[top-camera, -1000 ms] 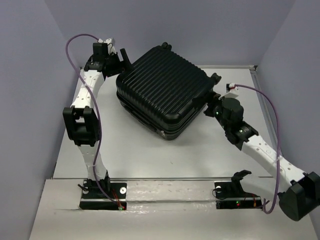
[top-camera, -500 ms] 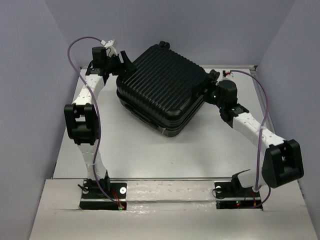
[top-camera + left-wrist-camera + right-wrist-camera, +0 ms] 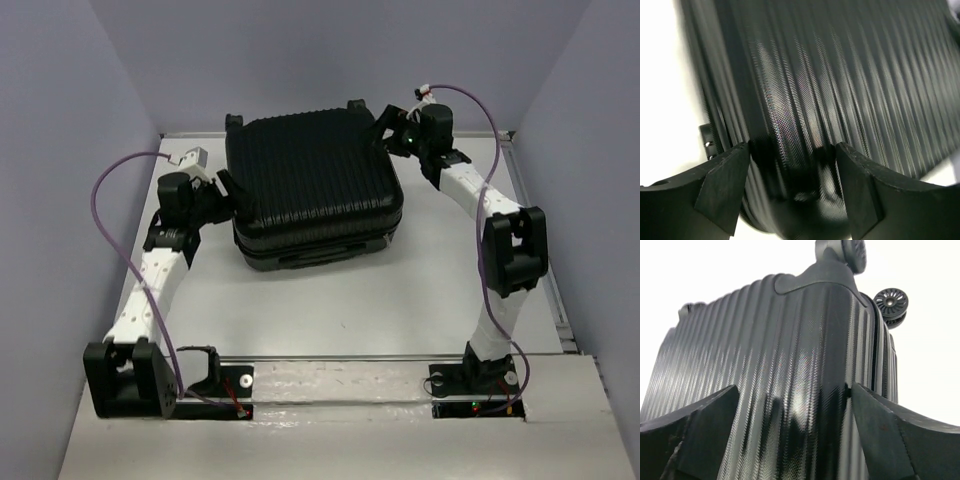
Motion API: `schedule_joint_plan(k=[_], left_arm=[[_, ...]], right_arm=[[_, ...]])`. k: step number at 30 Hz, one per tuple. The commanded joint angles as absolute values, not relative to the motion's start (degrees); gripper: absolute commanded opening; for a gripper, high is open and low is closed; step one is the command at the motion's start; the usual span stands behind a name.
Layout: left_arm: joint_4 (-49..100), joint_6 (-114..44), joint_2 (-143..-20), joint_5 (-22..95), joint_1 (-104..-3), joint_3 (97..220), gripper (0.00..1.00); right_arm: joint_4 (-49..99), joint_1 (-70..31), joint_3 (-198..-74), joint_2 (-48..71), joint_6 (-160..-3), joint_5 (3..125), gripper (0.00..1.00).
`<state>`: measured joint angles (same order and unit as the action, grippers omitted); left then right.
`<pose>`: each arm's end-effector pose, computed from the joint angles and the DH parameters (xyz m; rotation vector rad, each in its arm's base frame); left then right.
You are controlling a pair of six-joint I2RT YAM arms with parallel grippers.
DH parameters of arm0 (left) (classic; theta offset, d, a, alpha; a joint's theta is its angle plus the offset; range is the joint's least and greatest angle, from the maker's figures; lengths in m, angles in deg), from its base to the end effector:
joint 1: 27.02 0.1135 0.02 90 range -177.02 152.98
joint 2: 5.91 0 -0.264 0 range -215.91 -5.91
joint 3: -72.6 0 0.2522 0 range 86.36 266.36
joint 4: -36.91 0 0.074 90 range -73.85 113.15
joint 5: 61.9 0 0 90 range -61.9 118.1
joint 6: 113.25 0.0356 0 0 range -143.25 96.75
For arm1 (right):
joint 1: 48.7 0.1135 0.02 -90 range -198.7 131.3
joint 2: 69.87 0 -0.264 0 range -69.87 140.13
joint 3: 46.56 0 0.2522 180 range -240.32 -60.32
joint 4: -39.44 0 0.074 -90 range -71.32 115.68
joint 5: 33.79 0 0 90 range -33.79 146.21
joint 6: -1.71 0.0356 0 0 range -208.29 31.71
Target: Pack the luggage
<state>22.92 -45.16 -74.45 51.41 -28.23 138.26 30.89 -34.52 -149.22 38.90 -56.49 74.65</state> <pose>0.2770 -0.0199 0.3156 -0.0545 1.8916 -0.6561 0.4432 0.1236 0.3093 0.0553 1.8987 0.8500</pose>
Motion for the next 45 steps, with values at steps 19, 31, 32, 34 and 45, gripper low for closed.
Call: schedule_joint_plan(k=[19,31,32,34,45], left_arm=[[6.72,-44.25,-46.44,44.35,-33.88,141.83,0.95],[3.46,-45.57,-40.81,53.94,-33.88,131.02,0.98],[3.98,-45.83,-40.55,54.63,-33.88,130.49,0.98],[4.86,-46.62,-40.28,56.30,-33.88,128.65,0.98],[7.15,-47.42,-41.77,62.46,-33.88,126.62,0.99]], right_arm=[[30.22,-41.23,-142.89,12.25,-67.27,98.75,0.87],[53.71,-41.23,-80.37,-18.99,-65.78,87.60,0.36],[54.50,-41.23,-79.66,-18.64,-65.79,87.07,0.39],[57.13,-41.23,-79.04,-15.41,-65.87,85.66,0.44],[65.41,-41.23,-83.69,0.51,-70.44,86.79,0.46]])
